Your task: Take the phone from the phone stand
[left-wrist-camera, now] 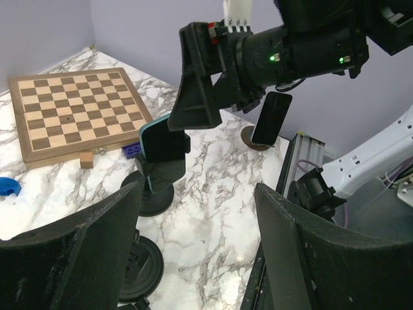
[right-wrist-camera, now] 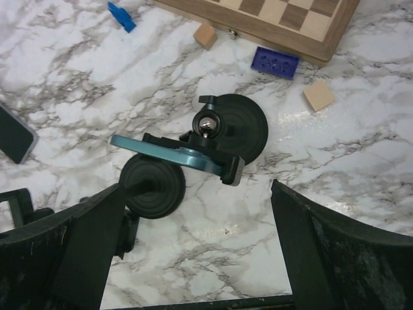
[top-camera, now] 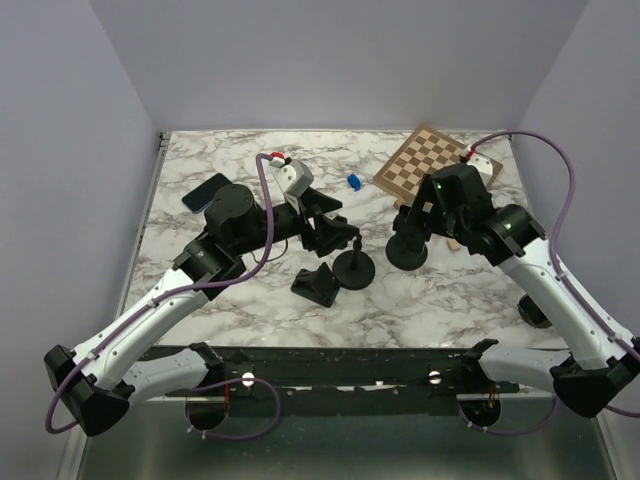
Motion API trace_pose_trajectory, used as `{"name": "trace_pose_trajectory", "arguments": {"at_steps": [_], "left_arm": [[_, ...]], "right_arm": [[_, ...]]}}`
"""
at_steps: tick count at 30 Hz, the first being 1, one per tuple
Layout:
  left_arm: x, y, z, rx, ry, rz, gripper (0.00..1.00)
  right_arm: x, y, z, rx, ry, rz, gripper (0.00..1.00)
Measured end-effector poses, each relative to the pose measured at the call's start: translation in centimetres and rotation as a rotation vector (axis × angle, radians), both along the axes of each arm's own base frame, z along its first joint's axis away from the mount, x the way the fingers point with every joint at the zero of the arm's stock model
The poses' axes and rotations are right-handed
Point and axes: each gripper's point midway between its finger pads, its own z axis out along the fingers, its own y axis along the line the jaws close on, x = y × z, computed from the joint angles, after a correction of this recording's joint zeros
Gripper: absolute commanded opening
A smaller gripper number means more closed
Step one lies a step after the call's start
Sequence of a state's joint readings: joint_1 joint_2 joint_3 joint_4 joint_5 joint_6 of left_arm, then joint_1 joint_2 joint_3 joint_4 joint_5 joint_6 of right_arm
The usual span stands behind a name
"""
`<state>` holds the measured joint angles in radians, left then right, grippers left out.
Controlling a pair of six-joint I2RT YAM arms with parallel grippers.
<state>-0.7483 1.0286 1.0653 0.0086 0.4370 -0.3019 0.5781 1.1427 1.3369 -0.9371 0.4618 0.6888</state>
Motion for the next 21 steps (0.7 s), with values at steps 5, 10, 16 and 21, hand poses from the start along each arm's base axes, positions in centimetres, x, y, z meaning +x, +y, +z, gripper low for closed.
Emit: {"name": "trace_pose_trajectory", "arguments": {"at_steps": [5, 10, 16, 21], "left_arm": [[0.2, -0.2, -0.4, 0.008, 0.006, 0.001, 0.79], [0.5, -0.5, -1.2, 0.028, 0.027, 0.000, 0.79], [0.7, -0.7, -1.9, 0.043, 0.044, 0.000, 0.79], [0.7, -0.7, -1.9, 0.043, 0.044, 0.000, 0.79]], "right_arm": [[-0.2, 0.9, -1.9, -0.090, 0.061, 0.006, 1.00], [-0.8, 3.9, -1.9, -0.181, 0.048, 0.038, 1.00], [-0.5, 4.2, -2.8, -0.317, 0.048, -0.076, 1.00], [-0.1, 3.6, -3.6, -0.376, 0.043, -0.146, 1.00]]}}
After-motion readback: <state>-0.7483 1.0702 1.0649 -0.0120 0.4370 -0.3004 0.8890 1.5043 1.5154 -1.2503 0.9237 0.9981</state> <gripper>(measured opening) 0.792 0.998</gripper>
